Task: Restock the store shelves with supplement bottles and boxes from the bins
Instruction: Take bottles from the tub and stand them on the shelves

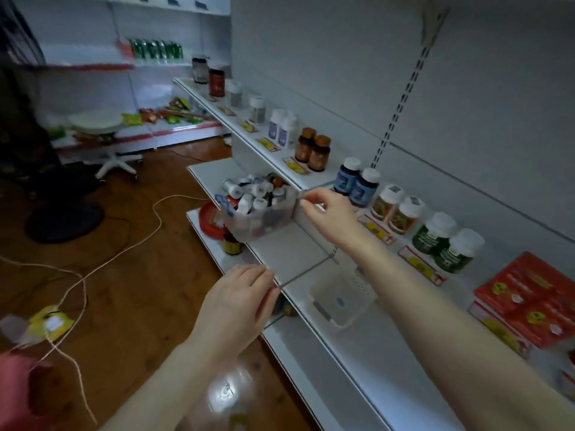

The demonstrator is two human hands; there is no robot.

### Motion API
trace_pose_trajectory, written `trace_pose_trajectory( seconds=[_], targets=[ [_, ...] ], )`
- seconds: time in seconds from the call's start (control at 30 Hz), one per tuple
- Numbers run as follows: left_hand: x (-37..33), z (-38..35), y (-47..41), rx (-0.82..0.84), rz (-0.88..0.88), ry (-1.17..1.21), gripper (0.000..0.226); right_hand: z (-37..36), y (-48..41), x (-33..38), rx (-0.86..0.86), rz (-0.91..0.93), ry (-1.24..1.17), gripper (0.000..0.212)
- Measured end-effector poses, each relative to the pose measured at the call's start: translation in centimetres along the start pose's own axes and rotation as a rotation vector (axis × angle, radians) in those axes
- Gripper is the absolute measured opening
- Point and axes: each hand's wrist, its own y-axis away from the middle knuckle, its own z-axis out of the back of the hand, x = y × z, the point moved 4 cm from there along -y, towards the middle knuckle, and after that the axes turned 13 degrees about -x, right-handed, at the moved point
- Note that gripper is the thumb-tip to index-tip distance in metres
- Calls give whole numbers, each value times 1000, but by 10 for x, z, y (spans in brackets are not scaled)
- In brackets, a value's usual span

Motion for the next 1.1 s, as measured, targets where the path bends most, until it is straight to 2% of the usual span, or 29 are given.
trace_pose_trajectory(
  seconds=[0.33,0.63,0.83,1.1],
  targets=[
    [136,-20,-86,36,135,-121,40,-139,-128,5,158,5,-28,24],
    [243,-26,-126,13,257,-142,40,-236,-197,31,267,3,-45,33],
    [335,-48,-161,100,191,-91,42,-296,-238,26,252,-112,12,35],
    [449,-78,-208,229,2,14,37,-353,-245,6,135,-428,123,27]
  ],
)
